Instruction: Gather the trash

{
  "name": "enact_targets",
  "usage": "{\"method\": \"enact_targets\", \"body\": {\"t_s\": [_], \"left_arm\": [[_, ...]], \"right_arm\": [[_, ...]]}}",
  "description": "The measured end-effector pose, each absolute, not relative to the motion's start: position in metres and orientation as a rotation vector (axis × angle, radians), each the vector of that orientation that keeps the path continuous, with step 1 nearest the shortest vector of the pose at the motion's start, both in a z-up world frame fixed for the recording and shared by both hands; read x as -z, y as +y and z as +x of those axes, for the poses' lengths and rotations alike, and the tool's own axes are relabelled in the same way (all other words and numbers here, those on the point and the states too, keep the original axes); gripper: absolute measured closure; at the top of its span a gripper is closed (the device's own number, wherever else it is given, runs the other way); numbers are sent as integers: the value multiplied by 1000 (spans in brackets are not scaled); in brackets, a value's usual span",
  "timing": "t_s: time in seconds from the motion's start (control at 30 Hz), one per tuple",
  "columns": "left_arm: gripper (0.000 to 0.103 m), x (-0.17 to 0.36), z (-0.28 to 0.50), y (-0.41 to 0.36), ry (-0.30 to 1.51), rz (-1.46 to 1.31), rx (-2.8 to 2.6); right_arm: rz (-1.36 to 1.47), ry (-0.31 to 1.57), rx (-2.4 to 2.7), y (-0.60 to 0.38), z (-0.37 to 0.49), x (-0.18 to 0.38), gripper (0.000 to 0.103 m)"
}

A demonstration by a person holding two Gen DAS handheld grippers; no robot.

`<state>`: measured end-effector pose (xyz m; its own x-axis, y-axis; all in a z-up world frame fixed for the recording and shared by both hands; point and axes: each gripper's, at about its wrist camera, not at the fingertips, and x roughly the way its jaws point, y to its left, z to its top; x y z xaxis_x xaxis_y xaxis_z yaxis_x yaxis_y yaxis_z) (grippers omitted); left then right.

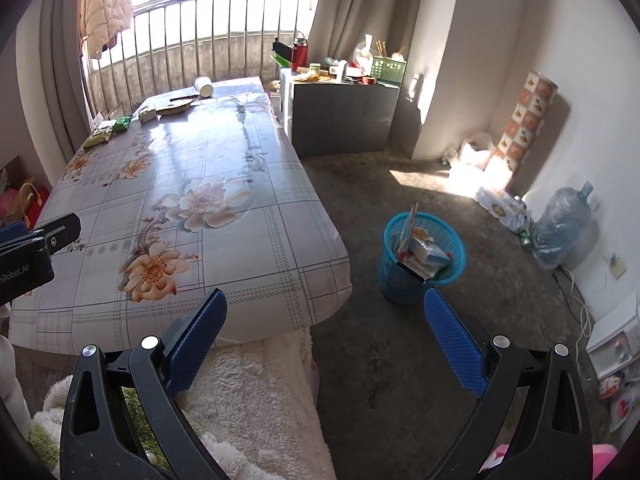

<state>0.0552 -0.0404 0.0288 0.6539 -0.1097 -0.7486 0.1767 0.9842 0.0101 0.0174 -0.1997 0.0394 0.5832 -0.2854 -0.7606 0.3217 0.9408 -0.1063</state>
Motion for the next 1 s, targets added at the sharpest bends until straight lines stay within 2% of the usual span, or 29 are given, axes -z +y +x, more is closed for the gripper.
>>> {"method": "enact_targets", "body": {"t_s": [1.0], "left_arm": [[6, -36, 74, 4, 874, 48, 92]], "right_arm": [[4, 938, 273, -165, 46, -41, 8]]}}
